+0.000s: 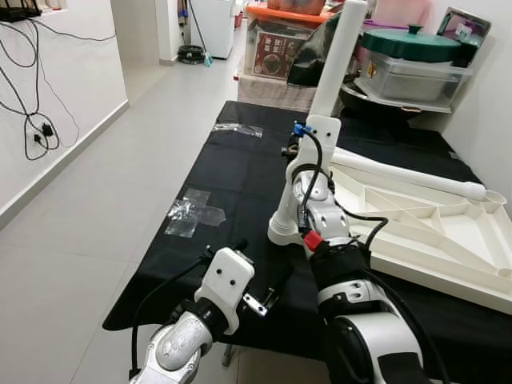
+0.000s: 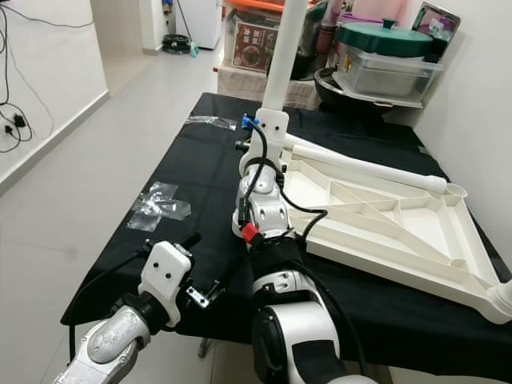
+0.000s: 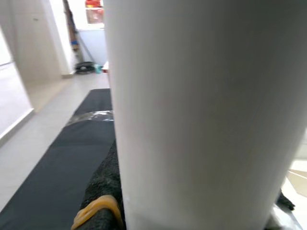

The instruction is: Building children table

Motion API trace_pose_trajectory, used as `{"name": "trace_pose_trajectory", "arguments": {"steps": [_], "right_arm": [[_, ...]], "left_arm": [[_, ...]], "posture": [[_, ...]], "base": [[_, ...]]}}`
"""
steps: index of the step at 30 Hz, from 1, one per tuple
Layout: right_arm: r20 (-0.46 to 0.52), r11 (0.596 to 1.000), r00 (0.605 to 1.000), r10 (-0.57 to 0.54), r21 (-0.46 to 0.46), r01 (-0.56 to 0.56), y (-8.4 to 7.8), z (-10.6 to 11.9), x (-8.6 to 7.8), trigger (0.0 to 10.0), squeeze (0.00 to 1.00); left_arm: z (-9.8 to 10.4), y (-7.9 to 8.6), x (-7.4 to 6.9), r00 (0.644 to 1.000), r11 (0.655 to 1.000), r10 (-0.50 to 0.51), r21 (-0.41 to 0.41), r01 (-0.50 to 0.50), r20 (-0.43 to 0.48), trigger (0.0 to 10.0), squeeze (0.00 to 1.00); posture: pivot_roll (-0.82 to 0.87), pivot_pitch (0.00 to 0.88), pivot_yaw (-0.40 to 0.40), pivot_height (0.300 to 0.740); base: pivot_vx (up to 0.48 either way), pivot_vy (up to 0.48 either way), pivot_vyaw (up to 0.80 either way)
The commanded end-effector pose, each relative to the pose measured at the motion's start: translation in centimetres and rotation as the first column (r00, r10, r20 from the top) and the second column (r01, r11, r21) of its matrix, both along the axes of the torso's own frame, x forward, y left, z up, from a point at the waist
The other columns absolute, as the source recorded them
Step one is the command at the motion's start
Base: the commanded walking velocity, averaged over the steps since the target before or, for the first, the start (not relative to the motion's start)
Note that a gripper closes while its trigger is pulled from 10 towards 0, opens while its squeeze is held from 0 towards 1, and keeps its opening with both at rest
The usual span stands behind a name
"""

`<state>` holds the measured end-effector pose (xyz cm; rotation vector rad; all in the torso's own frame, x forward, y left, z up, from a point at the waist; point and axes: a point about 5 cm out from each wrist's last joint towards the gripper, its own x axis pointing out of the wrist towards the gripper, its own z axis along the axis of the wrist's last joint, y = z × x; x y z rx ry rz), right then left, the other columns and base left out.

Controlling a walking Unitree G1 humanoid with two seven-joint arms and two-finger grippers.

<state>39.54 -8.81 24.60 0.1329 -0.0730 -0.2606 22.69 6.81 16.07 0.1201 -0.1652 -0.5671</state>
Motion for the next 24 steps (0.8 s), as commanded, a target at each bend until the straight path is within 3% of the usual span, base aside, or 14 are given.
{"name": "trace_pose_trajectory", "arguments": {"steps": [1, 6, 7, 8, 9, 14, 15, 17, 20, 23, 24], "right_arm": [[-0.13, 0.99, 0.982, -0.139, 0.015, 0.142, -2.2, -3.1, -0.1, 0.0, 0.0], [-0.109, 0.974, 0.968, -0.226, -0.019, 0.226, -3.0, -2.2, -0.3, 0.0, 0.0], [-0.082, 0.97, 0.967, -0.243, -0.047, 0.24, -3.3, -1.8, -0.5, 10.0, 0.0], [-0.082, 0.97, 0.967, -0.243, -0.047, 0.24, -3.3, -1.8, -0.5, 10.0, 0.0], [-0.06, 0.97, 0.97, -0.237, -0.064, 0.234, -3.4, -1.6, -0.6, 10.0, 1.0], [-0.035, 0.971, 0.973, -0.23, -0.076, 0.227, -3.4, -1.5, -0.8, 10.0, 1.0], [-0.002, 0.975, 0.978, -0.208, -0.077, 0.207, -3.3, -1.5, -1.0, 10.0, 0.0], [0.05, 0.976, 0.979, -0.196, -0.091, 0.2, -3.2, -1.3, -1.5, 10.0, 0.0], [0.204, 0.969, 0.968, -0.144, -0.169, 0.18, -3.3, -1.1, -3.1, 10.0, 0.0], [0.223, 0.971, 0.968, -0.116, -0.18, 0.158, -3.3, -1.4, -3.6, 10.0, 0.0], [0.184, 0.967, 0.977, -0.107, -0.208, 0.145, -3.9, -3.0, -4.1, 10.0, 0.0]], "left_arm": [[-0.4, 0.1, 0.0, 1.0, 1.0, 0.007, 0.005, -0.007, -0.015, 10.0, 0.0], [-0.4, -0.1, 0.0, 1.0, 1.0, 0.003, 0.002, -0.003, -0.016, 10.0, 0.0], [-0.4, -0.1, 0.0, 1.0, 1.0, 0.002, 0.001, -0.002, -0.015, 10.0, 0.0], [-0.4, -0.1, 0.0, 1.0, 1.0, 0.002, 0.001, -0.002, -0.015, 10.0, 0.0], [-0.4, -0.1, 0.0, 1.0, 1.0, 0.002, 0.0, -0.002, -0.016, 10.0, 0.0], [-0.4, -0.2, 0.0, 1.0, 1.0, 0.001, -0.001, -0.001, -0.016, 10.0, 0.0], [-0.4, -0.2, 0.0, 1.0, 1.0, 0.001, -0.001, -0.001, -0.016, 10.0, 0.0], [-0.5, -0.2, 0.0, 1.0, 1.0, 0.0, 0.0, 0.0, -0.017, 10.0, 0.0], [-0.6, -0.1, 0.0, 1.0, 1.0, -0.002, 0.002, 0.002, -0.018, 10.0, 0.0], [-0.6, -0.1, 0.0, 1.0, 1.0, -0.003, 0.003, 0.003, -0.019, 10.0, 0.0], [-0.7, -0.1, 0.1, 1.0, 1.0, -0.004, 0.001, 0.004, -0.019, 10.0, 0.0]], "posture": [[0.11, 0.078, -0.106, 0.74], [0.1, 0.079, -0.103, 0.74], [0.1, 0.078, -0.105, 0.74], [0.1, 0.078, -0.105, 0.74], [0.1, 0.078, -0.103, 0.74], [0.1, 0.078, -0.103, 0.74], [0.1, 0.071, -0.103, 0.74], [0.1, 0.064, -0.099, 0.74], [0.09, 0.057, -0.095, 0.74], [0.09, 0.057, -0.095, 0.74], [0.08, 0.045, -0.09, 0.74]], "base": [[0.0, 0.0, 0.0], [0.0, 0.0, 0.0], [0.0, 0.0, 0.0], [0.0, 0.0, 0.0], [0.0, 0.0, 0.0], [0.0, 0.0, 0.0], [0.0, 0.0, 0.0], [0.0, 0.0, 0.0], [0.0, 0.0, 0.0], [0.0, 0.0, 0.0], [0.0, 0.0, 0.0]]}}
